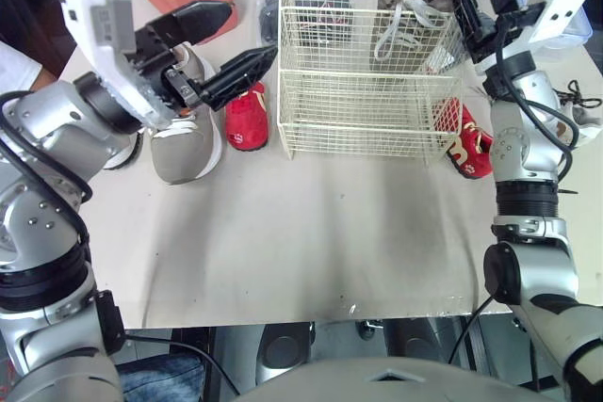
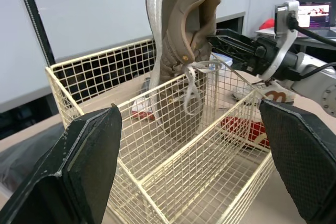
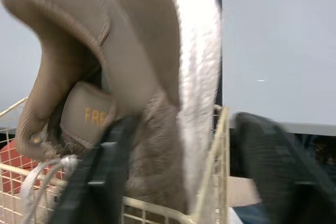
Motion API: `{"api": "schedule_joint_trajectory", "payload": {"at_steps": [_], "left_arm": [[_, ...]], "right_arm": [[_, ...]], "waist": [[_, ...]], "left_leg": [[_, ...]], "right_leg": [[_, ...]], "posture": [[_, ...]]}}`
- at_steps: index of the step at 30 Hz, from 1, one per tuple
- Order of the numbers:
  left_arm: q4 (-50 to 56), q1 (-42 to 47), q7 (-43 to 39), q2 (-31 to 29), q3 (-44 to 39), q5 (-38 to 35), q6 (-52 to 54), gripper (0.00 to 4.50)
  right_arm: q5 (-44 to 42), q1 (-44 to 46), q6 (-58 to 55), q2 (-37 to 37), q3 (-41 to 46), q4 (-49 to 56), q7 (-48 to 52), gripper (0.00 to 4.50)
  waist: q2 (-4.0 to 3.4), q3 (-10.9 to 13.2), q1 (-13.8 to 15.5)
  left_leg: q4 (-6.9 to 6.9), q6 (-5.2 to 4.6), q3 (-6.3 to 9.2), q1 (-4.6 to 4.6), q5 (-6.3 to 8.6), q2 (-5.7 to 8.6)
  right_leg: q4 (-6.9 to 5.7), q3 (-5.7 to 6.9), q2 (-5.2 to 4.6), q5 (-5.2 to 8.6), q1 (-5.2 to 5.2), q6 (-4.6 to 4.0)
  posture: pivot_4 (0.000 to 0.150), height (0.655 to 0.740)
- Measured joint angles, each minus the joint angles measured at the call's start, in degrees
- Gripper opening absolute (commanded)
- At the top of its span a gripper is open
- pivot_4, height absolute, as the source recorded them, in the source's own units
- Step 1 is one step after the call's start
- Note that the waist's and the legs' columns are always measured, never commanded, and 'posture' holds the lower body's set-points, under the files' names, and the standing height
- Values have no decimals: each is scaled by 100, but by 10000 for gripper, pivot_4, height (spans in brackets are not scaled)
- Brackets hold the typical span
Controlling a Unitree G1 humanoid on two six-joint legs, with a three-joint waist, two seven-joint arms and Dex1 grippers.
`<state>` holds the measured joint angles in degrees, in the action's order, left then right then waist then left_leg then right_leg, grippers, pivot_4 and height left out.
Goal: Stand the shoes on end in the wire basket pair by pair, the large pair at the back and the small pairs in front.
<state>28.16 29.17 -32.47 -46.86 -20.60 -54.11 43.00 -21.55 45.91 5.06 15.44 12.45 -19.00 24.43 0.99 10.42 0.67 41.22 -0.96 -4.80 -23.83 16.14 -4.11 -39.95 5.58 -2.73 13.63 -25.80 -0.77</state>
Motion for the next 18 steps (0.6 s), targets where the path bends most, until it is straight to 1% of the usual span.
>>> {"api": "schedule_joint_trajectory", "payload": {"at_steps": [3,5,8,11,13,15,18], "left_arm": [[0,6,-12,2,45,9,-11,45000],[-6,6,-38,1,53,58,-40,45000],[-31,-11,-46,0,47,105,-77,45000],[-86,-112,-59,0,5,136,-124,45000],[-281,-260,-64,0,-142,224,-191,45000],[-456,-269,-44,-3,-169,336,-240,45000],[-1055,-323,-20,-152,-197,830,-439,45000]], "right_arm": [[4,-1,0,26,21,23,7,44774],[29,-40,1,169,23,106,38,44774],[-39,-235,-48,369,42,475,183,44774],[-413,-482,-382,586,103,1044,484,44774],[-980,-905,-1146,906,52,1904,861,44774],[-1211,-1109,-1551,1035,-28,2295,1010,44774],[-1693,-1629,-2447,1370,-470,3321,1347,44774]], "waist": [[0,0,-3],[0,0,-3],[0,0,12],[0,0,4],[0,0,1],[0,0,-5],[-1,-1,-21]], "left_leg": [[0,0,-1,1,0,0],[0,0,-1,1,0,0],[-1,0,0,0,0,0],[0,0,-1,1,0,-1],[-2,0,1,3,0,-4],[-2,0,0,5,0,-6],[-3,-1,-1,10,1,-5]], "right_leg": [[-1,-1,1,0,0,0],[0,-1,1,0,0,0],[2,0,0,0,0,0],[0,-2,0,0,0,0],[0,-1,3,0,1,0],[1,-1,6,1,0,0],[-1,-1,11,2,1,1]], "posture": [[1500,6860],[1500,6860],[1500,6860],[1500,6860],[1500,6860],[1500,6860],[1500,6860]]}}
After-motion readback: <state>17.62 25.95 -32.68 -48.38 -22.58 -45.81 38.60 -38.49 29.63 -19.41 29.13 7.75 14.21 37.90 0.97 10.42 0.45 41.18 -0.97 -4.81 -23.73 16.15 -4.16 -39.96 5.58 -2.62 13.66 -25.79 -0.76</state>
